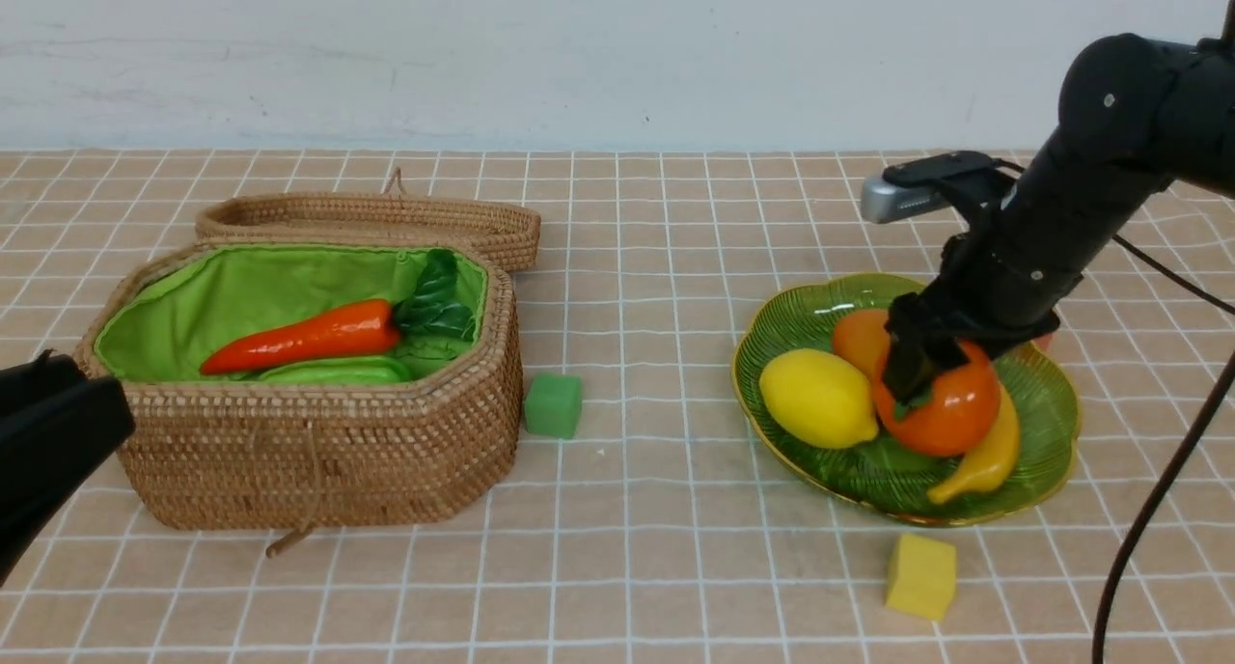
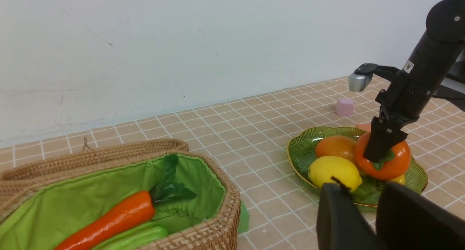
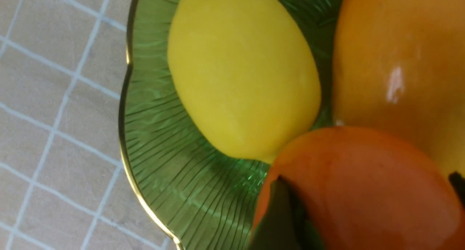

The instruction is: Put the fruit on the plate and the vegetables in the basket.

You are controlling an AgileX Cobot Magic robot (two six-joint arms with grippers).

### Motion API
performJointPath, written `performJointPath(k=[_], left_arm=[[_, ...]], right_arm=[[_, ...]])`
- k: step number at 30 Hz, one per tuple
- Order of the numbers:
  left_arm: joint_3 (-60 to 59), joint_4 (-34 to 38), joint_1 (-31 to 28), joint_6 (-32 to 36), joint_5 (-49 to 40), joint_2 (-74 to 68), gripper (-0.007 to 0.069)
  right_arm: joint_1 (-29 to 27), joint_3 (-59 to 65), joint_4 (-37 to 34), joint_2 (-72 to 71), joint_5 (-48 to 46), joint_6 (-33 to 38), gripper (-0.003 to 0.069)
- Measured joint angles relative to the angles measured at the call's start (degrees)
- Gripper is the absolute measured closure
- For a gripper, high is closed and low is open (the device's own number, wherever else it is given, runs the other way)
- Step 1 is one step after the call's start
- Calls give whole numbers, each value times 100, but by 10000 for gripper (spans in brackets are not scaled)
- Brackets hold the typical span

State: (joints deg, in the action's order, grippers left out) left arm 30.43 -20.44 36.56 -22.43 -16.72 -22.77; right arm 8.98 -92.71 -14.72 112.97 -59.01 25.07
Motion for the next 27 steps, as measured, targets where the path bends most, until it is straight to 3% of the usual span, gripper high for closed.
performJointPath(k=[5,10,15,17,18,19,20,21,25,27], left_arm=[[0,-12,0,0,0,0,460],[0,-12,0,0,0,0,461],[-5,-1,0,-26,-7,87,540],[-114,111,0,-67,7,532,637],[-148,130,0,-67,13,626,638],[-211,159,0,-89,13,771,638],[-431,210,0,-110,19,1162,638],[-597,228,0,-124,19,1381,638],[-1231,246,0,-160,14,1875,638],[-1440,246,0,-165,14,1923,638]], right_arm=[[0,0,-6,-157,-110,0,-13],[0,0,45,-672,-233,-188,7],[2,86,342,-1622,-663,-925,166],[2,605,404,-2618,-922,-1244,342],[2,659,412,-2696,-922,-1263,342],[2,835,421,-2934,-953,-1320,391],[2,1442,427,-3686,-970,-1510,490],[2,1817,427,-4121,-952,-1621,538],[2,3238,427,-5731,-858,-2156,652],[2,3764,427,-6334,-841,-2388,659]])
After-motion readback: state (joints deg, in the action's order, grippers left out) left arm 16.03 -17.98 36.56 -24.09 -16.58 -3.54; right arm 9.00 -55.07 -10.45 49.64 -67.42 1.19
